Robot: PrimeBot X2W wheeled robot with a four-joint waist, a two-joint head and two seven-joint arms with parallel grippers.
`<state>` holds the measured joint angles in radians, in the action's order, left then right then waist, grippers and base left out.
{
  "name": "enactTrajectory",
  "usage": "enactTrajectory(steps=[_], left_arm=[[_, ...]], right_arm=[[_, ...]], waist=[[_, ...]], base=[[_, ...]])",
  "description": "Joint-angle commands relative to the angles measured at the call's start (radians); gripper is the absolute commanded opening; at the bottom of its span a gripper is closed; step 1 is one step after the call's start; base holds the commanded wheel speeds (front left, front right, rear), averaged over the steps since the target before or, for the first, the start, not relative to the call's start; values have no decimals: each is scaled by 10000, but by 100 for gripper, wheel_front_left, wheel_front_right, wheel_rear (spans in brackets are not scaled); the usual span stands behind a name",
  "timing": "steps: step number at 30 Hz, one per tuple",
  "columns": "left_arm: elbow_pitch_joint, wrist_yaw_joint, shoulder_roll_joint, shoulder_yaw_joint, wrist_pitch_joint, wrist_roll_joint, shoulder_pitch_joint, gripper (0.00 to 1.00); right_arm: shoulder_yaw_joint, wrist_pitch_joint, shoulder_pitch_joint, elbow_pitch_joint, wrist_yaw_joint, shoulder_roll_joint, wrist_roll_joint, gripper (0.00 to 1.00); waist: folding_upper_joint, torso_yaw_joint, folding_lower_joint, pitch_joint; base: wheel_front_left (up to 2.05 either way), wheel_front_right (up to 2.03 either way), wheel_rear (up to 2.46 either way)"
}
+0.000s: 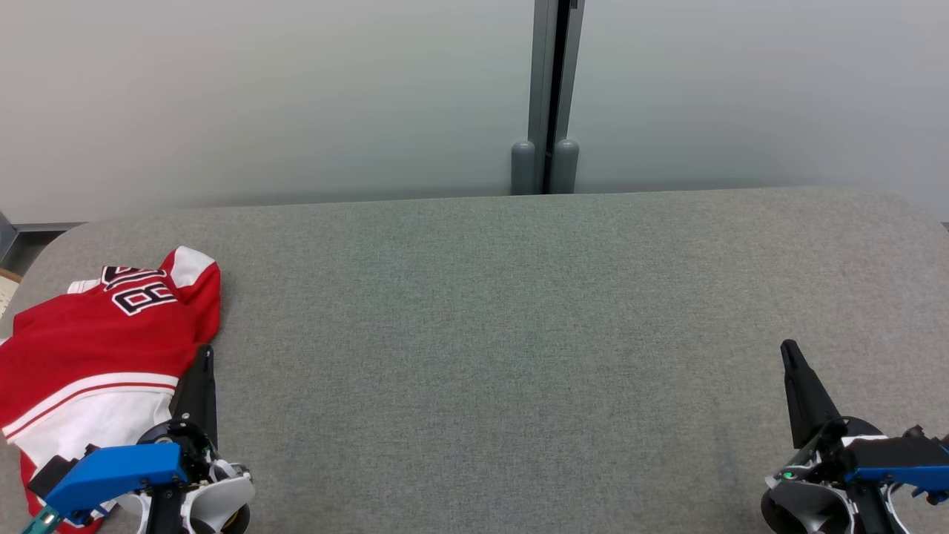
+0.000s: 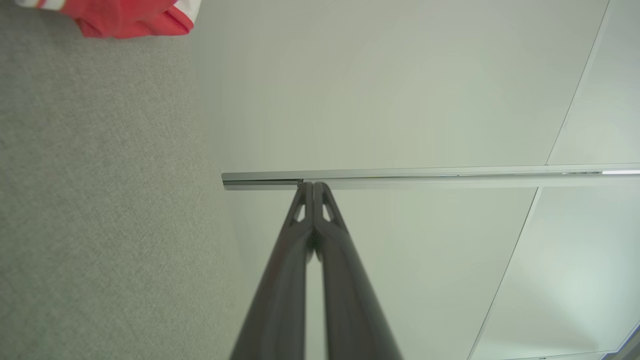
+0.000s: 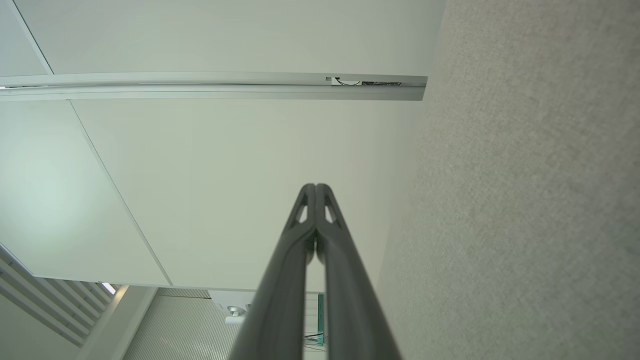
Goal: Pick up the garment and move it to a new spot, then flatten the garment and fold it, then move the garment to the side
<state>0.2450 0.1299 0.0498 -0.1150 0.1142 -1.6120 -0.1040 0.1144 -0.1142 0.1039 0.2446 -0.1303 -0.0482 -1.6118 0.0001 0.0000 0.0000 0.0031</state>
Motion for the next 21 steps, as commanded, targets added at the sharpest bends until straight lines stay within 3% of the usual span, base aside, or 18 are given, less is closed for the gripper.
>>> enactTrajectory(steps=[1,8,9,21], left_arm=[[5,40,-9,-20,30,-17,-106,0],[5,40,-9,-19,30,-17,-106,0],[-1,0,0,0,-2,1,0,100],[21,-116,-13,318,-478,556,387,100]], right_arm=[[6,-7,93,11,-8,-40,-21,0],[6,-7,93,11,-8,-40,-21,0],[-1,2,0,-1,0,0,0,100],[-329,467,-231,125,11,39,431,100]], waist=[[-1,0,0,0],[-1,0,0,0],[-1,0,0,0],[-1,-3,0,-4]], base=[[0,0,0],[0,0,0],[0,0,0],[0,0,0]])
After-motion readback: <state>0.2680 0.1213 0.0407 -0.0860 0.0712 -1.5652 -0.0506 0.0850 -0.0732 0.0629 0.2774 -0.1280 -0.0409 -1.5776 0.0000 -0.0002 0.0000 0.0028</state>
